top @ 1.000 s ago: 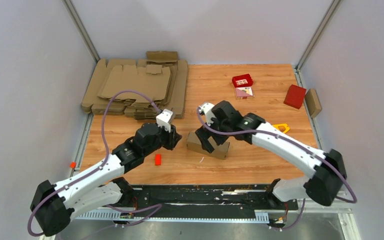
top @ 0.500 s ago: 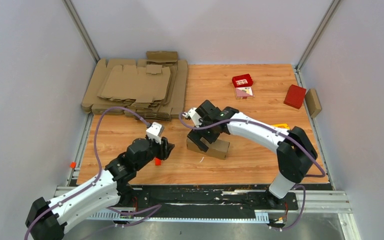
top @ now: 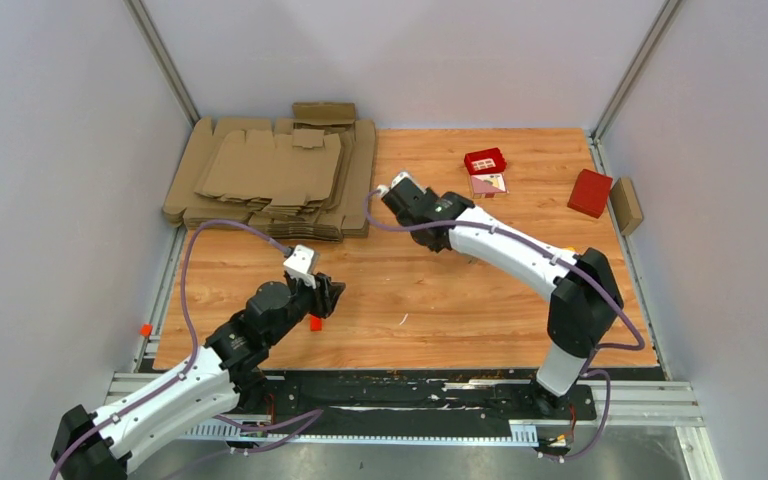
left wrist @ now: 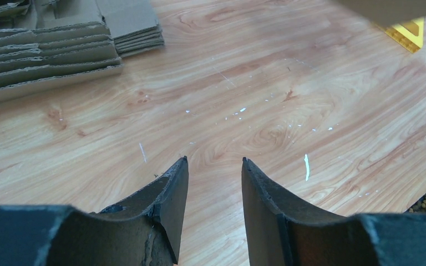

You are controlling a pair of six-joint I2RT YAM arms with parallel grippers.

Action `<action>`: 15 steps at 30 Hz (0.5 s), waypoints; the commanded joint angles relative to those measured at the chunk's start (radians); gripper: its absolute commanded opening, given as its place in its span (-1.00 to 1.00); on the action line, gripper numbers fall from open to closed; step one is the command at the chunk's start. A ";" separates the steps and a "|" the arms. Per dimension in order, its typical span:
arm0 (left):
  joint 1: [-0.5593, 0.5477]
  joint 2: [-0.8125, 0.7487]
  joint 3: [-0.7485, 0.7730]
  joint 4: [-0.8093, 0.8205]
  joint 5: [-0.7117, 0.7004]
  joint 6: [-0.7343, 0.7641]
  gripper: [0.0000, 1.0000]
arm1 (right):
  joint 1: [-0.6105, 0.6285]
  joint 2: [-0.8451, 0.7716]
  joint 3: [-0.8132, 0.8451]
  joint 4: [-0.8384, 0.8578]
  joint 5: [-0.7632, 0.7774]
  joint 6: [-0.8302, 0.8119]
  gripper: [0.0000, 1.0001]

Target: Fold the paper box

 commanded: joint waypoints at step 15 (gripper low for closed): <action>0.002 0.024 -0.027 0.084 -0.040 -0.006 -0.05 | -0.595 0.512 0.358 1.035 0.768 -0.762 -0.46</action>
